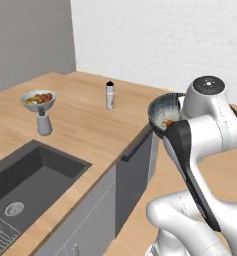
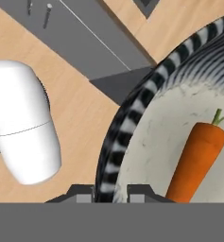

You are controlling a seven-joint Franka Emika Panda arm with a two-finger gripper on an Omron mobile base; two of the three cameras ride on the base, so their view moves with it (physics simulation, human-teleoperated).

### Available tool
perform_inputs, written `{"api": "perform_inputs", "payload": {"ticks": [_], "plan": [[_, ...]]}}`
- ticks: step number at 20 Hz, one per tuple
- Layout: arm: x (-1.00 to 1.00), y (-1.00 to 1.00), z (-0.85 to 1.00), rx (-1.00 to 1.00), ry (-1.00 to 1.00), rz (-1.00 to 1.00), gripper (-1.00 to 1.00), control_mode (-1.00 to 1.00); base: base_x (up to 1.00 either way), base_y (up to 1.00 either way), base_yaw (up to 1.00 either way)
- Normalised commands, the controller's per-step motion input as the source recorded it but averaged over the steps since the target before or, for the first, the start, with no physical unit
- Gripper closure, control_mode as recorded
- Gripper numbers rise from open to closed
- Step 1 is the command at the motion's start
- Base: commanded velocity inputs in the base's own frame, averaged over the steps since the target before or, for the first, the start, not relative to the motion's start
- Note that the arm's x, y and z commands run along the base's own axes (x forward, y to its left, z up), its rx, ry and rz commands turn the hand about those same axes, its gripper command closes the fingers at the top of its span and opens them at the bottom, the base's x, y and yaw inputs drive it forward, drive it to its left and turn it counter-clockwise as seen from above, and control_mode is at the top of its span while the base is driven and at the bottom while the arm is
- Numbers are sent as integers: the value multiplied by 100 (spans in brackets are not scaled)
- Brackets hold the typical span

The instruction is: Pick the carrot from the sink and place it in the bowl. Then pick the bowl and place it in the microwave. Then close the microwave door and press the start button.

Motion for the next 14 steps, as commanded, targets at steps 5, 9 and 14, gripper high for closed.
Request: {"api": "perform_inputs", "payload": {"ticks": [5, 9, 14], "plan": [[0, 0, 0, 0, 0, 0, 100, 100, 0, -37, -82], [0, 0, 0, 0, 0, 0, 100, 100, 28, -27, -69], [0, 0, 0, 0, 0, 0, 100, 100, 100, -11, -28]]}}
